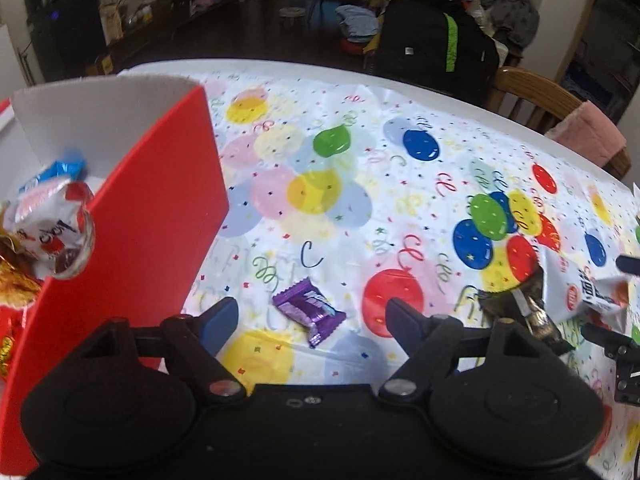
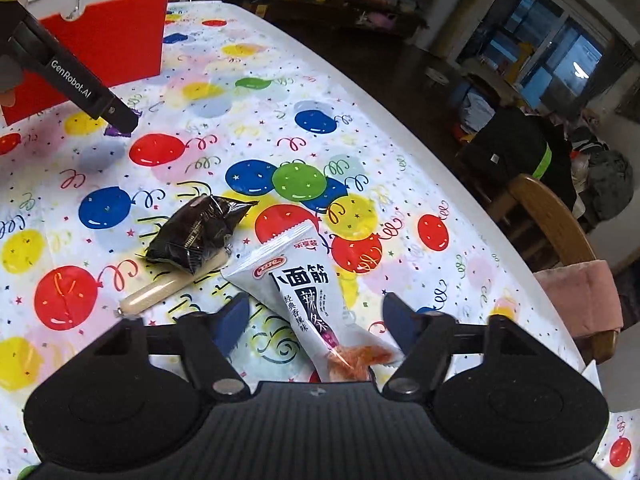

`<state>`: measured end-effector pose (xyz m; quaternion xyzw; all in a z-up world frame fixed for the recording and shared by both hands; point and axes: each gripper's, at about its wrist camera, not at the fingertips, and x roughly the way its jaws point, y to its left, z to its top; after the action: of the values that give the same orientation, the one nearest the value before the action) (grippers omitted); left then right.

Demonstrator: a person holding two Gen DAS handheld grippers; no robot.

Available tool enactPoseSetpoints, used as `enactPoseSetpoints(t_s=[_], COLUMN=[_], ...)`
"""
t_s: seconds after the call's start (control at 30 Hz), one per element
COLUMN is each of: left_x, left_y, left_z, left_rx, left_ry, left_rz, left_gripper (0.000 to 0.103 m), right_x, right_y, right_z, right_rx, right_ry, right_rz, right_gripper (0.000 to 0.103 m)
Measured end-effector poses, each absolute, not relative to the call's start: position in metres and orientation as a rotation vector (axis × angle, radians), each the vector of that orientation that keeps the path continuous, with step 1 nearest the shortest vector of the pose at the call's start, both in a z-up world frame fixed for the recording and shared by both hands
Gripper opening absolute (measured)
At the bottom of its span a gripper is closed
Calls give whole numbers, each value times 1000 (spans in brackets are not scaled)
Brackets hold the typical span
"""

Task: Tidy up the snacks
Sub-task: 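Move both tools back toward the black packet and white noodle-snack packet, then grasp the purple candy with the left tool while the right tool grasps the white noodle packet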

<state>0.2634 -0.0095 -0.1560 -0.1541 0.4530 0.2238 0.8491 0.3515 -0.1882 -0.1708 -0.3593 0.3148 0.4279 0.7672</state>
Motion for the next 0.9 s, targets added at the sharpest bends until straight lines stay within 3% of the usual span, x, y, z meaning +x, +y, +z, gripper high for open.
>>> enactPoseSetpoints(t_s=[0.17,0.47,0.7,0.9], left_x=[267,268,266,263], left_y=[-3,-4,-10,-10], left_z=[-166,-169,-167,-165], left_rx=[-359,-320,-269,-250], left_ry=[977,969,960,957], left_rz=[493,515,481,443], left_gripper=[72,57,30,23], right_x=[357,353,348,343], right_y=[-184,-183,-189,-194], right_z=[-178,-193,-192,-187], right_rx=[-794,-834,-820,-759], right_ry=[686,687,677,694], right_rz=[939,940,895,856], right_gripper=[66,44,30,21])
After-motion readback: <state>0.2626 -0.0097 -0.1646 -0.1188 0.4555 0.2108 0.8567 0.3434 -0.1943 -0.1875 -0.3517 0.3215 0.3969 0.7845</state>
